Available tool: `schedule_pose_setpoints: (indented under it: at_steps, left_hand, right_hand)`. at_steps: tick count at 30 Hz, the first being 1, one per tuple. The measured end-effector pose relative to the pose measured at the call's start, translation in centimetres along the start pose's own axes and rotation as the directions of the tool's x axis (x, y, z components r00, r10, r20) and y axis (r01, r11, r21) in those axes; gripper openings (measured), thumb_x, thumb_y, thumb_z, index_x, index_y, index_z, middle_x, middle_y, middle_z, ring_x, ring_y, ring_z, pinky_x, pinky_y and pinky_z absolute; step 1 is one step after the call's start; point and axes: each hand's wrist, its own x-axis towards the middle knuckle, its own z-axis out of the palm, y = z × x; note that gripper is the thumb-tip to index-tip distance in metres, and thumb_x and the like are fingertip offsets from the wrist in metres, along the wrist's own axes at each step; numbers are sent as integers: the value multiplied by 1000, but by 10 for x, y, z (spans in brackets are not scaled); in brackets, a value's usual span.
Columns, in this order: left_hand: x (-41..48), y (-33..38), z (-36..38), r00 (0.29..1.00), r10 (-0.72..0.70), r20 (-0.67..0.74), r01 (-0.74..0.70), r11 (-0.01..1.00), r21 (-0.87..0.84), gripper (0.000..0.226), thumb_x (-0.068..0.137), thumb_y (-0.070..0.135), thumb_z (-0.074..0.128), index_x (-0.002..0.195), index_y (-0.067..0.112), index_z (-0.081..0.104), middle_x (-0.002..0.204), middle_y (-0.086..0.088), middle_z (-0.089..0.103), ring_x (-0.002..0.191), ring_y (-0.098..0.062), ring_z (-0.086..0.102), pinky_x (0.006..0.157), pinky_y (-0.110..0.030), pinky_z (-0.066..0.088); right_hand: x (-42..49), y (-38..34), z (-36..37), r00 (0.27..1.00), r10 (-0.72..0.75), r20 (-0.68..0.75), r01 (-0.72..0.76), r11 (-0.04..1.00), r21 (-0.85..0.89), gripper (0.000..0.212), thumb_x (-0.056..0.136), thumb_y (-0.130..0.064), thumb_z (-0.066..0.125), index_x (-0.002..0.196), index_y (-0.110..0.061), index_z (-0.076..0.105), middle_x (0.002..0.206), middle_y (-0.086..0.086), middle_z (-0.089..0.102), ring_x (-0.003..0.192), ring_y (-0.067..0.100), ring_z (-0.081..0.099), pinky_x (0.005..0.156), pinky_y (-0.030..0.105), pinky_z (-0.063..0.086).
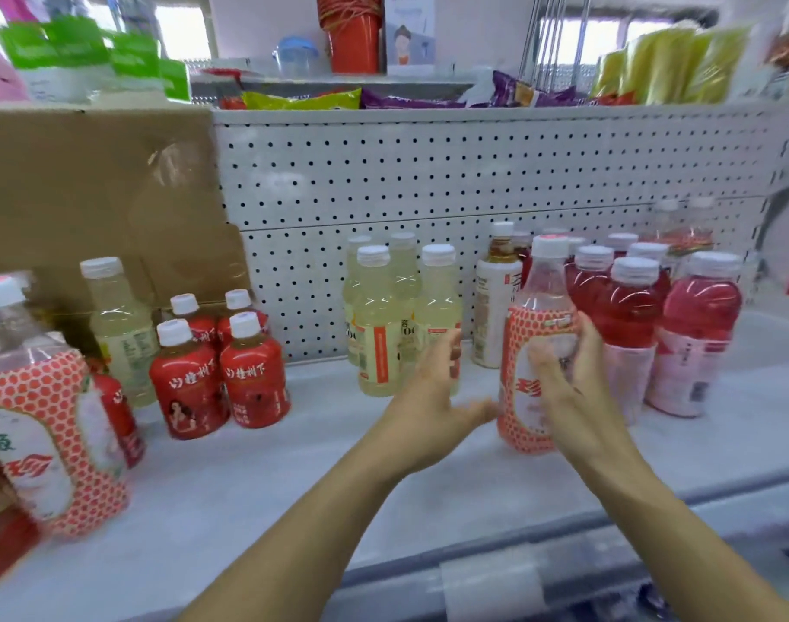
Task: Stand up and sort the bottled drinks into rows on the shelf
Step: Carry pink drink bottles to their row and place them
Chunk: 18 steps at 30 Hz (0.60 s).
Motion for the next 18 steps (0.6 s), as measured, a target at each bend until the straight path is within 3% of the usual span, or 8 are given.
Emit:
schedule_pose_setpoints:
  at_steps: [4,7,9,12,14,18]
  left_hand:
    - [17,4,24,999,-44,-30,42,997,-69,96,75,31,86,150,30,27,141,9,50,126,-8,51,108,-39,45]
    - [17,2,24,988,-78,-135,56,985,-160,75,73,29,87,132,30,41,115,12,65,103,-2,65,91,-32,57]
    - [14,-3,17,963,-114,-242,76,984,-162,73,71,29,88,127,31,43,109,13,67,99,-1,66,85,-27,56]
    - [6,-11,2,934,-161,-318,122,983,-139,70,72,28,88,124,32,42,107,15,67,96,1,65,80,-23,54]
    - [2,-16,-7,920,-199,-339,165,978,-126,67,74,29,86,123,31,41,106,16,66,95,3,64,76,-19,51]
    - [1,-23,-17,905,-239,-353,202,969,-140,66,77,27,84,126,30,41,109,14,66,98,0,64,75,-19,49]
  right_hand:
    - [-1,3,3,980,26,197,-44,995,88,67,93,-67,34,152,-38,22,149,-12,43,133,6,45,113,41,39]
    - [-4,-5,6,895,85,439,-186,964,191,54,94,-61,28,142,-40,41,130,-18,60,113,-8,59,87,17,51]
    - [5,-6,7,841,113,530,-231,959,162,47,93,-60,29,129,-41,53,121,-20,65,107,-5,62,83,22,53]
    - [38,5,13,914,126,385,-166,983,72,36,99,-40,51,133,-28,50,135,-7,55,119,11,55,100,43,49]
    - [69,14,18,959,128,252,-129,992,-14,62,94,-26,63,147,-19,33,141,-1,45,129,19,46,109,44,40]
    - [127,31,36,974,191,120,-171,972,-158,93,83,-24,72,154,-16,13,149,8,35,138,30,37,114,52,31]
